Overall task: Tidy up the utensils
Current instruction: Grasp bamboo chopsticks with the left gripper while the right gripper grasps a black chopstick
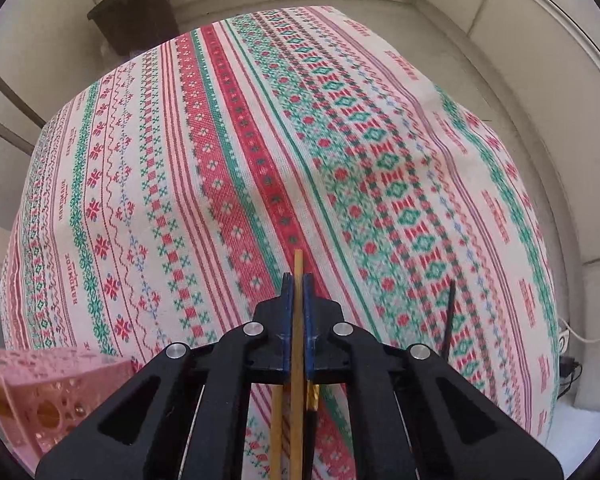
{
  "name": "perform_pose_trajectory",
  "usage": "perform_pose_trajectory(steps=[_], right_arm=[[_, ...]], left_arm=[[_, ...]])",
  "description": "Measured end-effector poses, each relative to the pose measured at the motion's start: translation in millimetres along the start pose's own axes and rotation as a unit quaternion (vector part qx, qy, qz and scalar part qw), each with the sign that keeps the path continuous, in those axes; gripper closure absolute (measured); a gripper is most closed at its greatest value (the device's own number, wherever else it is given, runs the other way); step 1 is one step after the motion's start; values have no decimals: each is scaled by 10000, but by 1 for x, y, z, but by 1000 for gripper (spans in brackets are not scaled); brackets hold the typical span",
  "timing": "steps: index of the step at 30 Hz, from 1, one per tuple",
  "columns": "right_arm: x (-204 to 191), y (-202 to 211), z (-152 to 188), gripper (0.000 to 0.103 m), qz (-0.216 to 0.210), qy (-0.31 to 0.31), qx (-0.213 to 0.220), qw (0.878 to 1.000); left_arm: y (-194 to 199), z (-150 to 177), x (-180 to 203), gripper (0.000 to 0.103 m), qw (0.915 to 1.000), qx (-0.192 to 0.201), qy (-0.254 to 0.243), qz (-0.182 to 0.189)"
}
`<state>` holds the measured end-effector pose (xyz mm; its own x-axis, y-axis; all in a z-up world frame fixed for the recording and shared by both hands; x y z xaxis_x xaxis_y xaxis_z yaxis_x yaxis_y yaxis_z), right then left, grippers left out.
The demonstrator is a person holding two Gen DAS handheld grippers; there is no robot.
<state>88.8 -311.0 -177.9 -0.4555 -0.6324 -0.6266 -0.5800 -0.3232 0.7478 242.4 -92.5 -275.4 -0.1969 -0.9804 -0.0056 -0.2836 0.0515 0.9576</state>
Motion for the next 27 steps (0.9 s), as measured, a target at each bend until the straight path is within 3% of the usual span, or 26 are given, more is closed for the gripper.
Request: perform_pose_trajectory(steps=[5,10,13,14,15,18,22,27], right_arm=[[-14,-31,6,7,-43,128,-360,9993],[-50,-94,24,7,-617,328,-1162,9908],[-71,-137,46,17,-761,432,-1662,9822],[-78,-149,52,29,-748,521,-1750,9803],[-85,-160,57,41,-709,638,-1808,9789],[-101,-187,70,50,-545,858,-1877,9770],[-114,-209,75,54,-93,1238,-1711,9774],[-118,-231,82,63,661,1739,-1603,9694]], left_arm=[[72,38,1,99,9967,583,-89,556],[146,93,-22,99,9913,900,-241,928],[171,127,-45,99,9881,1036,-117,1127],[174,136,-47,99,9872,1071,-101,1175],[179,146,-53,99,9868,1106,-94,1177],[187,162,-70,99,9858,1168,-19,1208],[196,169,-96,99,9835,1273,203,1268],[203,168,-113,99,9808,1293,345,1416]])
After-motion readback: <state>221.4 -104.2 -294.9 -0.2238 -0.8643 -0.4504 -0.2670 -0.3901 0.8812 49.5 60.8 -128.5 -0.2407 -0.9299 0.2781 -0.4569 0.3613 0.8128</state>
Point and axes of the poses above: each gripper's, at about its wrist camera, not at the fingertips, and y roughly against the way its jaws point, x to its right, z to its underside, the point moved 5 cm from there along -y, roughly the way its jaws point, and after that the axes turned 2 degrees about y, right-handed, at the moved point
